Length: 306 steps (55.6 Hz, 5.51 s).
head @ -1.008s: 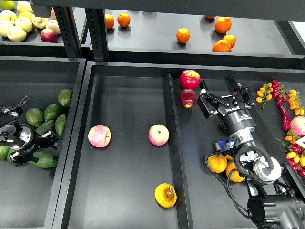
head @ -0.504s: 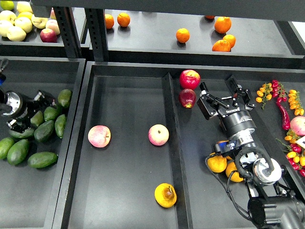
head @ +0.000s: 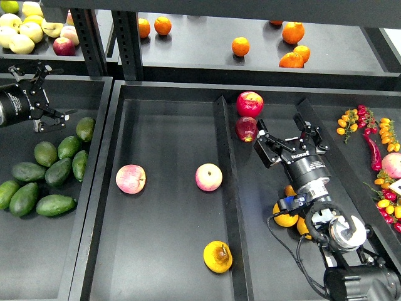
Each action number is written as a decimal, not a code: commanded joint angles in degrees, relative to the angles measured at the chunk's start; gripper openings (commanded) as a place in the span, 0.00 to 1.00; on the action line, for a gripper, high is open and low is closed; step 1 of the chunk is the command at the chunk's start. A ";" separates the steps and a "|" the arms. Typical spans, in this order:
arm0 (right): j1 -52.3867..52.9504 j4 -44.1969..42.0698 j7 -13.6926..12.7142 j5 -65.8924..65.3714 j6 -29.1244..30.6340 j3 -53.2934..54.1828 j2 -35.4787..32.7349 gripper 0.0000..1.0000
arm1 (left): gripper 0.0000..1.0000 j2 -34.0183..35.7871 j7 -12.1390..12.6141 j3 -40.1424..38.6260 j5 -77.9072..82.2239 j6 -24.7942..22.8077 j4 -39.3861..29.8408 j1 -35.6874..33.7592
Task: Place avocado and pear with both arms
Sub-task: 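Raise the left gripper away from the avocado bin, then move the right gripper down to the yellow pear nearest the robot, then close the right gripper around the yellow pear, then lift the pear with the right gripper into the pear bin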
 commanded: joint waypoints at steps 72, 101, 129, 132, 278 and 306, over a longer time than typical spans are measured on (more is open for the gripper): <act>3.88 -1.90 -13.28 -0.17 0.42 -17.06 -18.99 1.00 | 0.99 -30.35 0.00 -36.60 -3.53 -0.01 -39.82 52.64; 10.65 -4.09 -16.32 -11.85 8.86 -30.33 -21.27 1.00 | 0.99 -30.35 0.00 -34.49 -3.36 -0.01 -39.73 53.96; 13.90 -13.59 -16.32 -19.06 12.46 -43.08 -19.69 1.00 | 0.99 -30.35 0.00 -33.88 -3.36 -0.01 -39.73 54.05; 14.07 -13.76 -16.32 -20.12 12.46 -43.43 -19.78 1.00 | 0.99 -30.35 0.00 -33.61 -3.36 -0.01 -39.73 54.05; 13.90 -16.41 -16.32 -25.04 18.40 -34.39 -12.57 0.14 | 1.00 -30.35 0.00 -32.65 -3.18 -0.01 -39.64 54.66; 3.97 -16.57 -16.32 -24.43 18.40 -31.04 -26.55 0.17 | 1.00 -30.35 0.00 -32.47 -3.18 -0.01 -39.46 55.37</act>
